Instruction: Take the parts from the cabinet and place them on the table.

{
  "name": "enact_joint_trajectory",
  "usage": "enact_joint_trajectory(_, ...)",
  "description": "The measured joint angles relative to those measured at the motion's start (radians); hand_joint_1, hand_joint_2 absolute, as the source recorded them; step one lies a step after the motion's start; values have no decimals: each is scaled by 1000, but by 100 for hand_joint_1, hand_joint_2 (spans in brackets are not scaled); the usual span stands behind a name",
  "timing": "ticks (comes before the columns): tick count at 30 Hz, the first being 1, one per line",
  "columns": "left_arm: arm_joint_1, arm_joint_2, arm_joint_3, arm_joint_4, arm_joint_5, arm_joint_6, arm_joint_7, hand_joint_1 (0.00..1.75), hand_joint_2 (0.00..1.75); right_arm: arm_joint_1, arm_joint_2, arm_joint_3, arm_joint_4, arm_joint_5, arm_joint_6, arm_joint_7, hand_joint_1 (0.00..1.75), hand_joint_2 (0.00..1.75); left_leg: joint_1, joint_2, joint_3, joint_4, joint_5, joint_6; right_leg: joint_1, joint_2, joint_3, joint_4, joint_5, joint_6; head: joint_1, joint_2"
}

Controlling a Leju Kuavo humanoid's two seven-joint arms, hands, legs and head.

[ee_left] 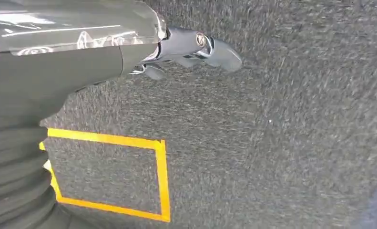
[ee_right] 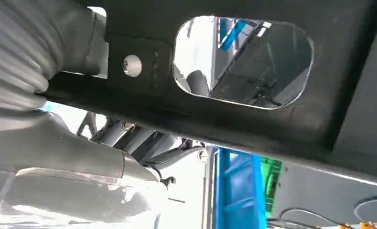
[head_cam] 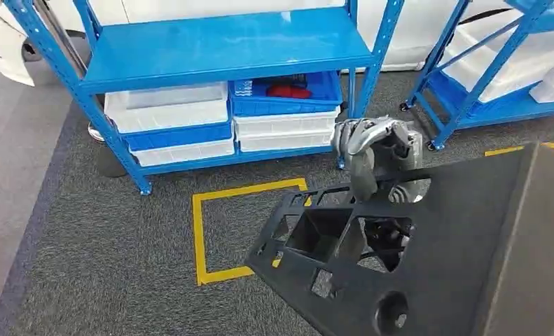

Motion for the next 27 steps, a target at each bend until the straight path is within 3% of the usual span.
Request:
enact_joint_trajectory(2,2,0,0,0,0,5,3,0,175,-2,0,0,6,-6,1,-1,175,175,2,-2,-5,-11,24,-13,4,-2,-13,-5,18,-14,0,0)
enact_joint_trajectory(3,5,4,2,0,0,7,4,0,175,-5,0,1,11,-8,2,-2,175,175,7,-6,-14,-3,6,-18,-5,-9,-25,-12,38,-23,0,0)
enact_joint_trajectory(4,8,3,5,0,0,9,5,0,175,-8,0,2,14,-8,2,-2,175,175,6,-8,-31,32,-59,-21,-5,-8,-44,-12,53,-33,0,0)
enact_joint_trajectory(6,10,2,11,0,3,18,8,0,175,-9,1,2,20,-11,2,-2,175,175,10,-7,-67,176,-192,-28,-3,-8,-82,-11,82,-38,0,0)
enact_joint_trajectory(7,9,2,14,0,3,22,9,0,175,-9,1,3,24,-11,2,-2,175,175,10,-7,-81,261,-228,-32,-2,-8,-104,-10,96,-37,0,0)
enact_joint_trajectory(8,9,1,16,0,3,26,10,0,175,-9,2,8,28,-11,0,1,175,175,10,-7,-83,313,-221,-34,-2,-7,-123,-9,109,-36,0,0)
enact_joint_trajectory(10,11,1,17,0,3,34,11,0,175,-9,4,15,33,-11,-9,8,175,175,13,-7,-51,327,-116,-36,-2,-9,-162,-4,134,-30,0,0)
enact_joint_trajectory(11,11,1,17,0,3,40,11,0,175,-9,4,21,33,-11,-19,12,175,175,13,-7,-14,290,-75,-35,-3,-9,-181,2,145,-27,0,0)
enact_joint_trajectory(12,11,1,18,0,3,42,11,0,175,-9,4,24,33,-10,-23,14,175,175,13,-7,48,215,-76,-33,-4,-9,-196,9,153,-22,0,0)
enact_joint_trajectory(13,11,1,18,0,3,42,12,0,175,-9,4,26,33,-10,-24,15,175,175,13,-7,117,129,-122,-28,-3,-10,-202,16,158,-18,-1,0)
enact_joint_trajectory(14,9,2,18,0,3,43,13,0,175,-10,4,28,32,-9,-28,16,175,175,7,-7,214,-11,-194,-22,1,-10,-206,30,160,-14,0,0)
enact_joint_trajectory(16,7,2,20,0,3,46,16,0,175,-11,4,32,34,-6,-30,14,175,175,5,-6,206,-17,-203,-7,-3,-15,-204,28,175,-1,0,0)
enact_joint_trajectory(18,9,-1,27,0,0,54,19,0,175,-10,7,38,39,-4,-30,12,175,175,7,-2,200,-24,-183,10,-3,-14,-209,26,187,13,0,0)
enact_joint_trajectory(19,9,-3,29,0,0,54,19,0,175,-10,7,40,39,-3,-30,11,175,175,8,1,192,-24,-175,16,-9,-10,-217,41,166,16,0,0)
enact_joint_trajectory(20,9,-3,34,0,0,55,20,0,175,-9,8,45,40,-3,-30,11,175,175,9,3,181,-24,-165,23,-10,-9,-241,99,111,19,0,0)
enact_joint_trajectory(21,9,-3,37,0,0,55,20,0,175,-8,8,48,40,-2,-30,11,175,175,8,4,173,-23,-156,25,-12,-8,-272,183,56,24,0,0)
enact_joint_trajectory(23,12,-5,41,0,0,52,21,0,175,4,8,50,42,2,-29,10,175,175,7,4,153,-20,-143,25,-15,-8,-318,327,-9,31,0,0)
enact_joint_trajectory(24,15,-5,42,0,0,49,21,0,175,12,8,50,44,5,-25,9,175,175,7,3,146,-19,-138,23,-15,-8,-316,345,-10,32,0,0)
enact_joint_trajectory(25,17,-6,42,0,0,47,21,0,175,18,9,50,45,8,-21,8,175,175,7,3,141,-17,-136,22,-16,-8,-291,318,7,32,0,0)
enact_joint_trajectory(27,19,-9,43,0,0,42,21,0,175,22,10,50,45,15,-17,8,175,175,7,2,137,-11,-134,18,-16,-8,-180,148,78,25,0,0)
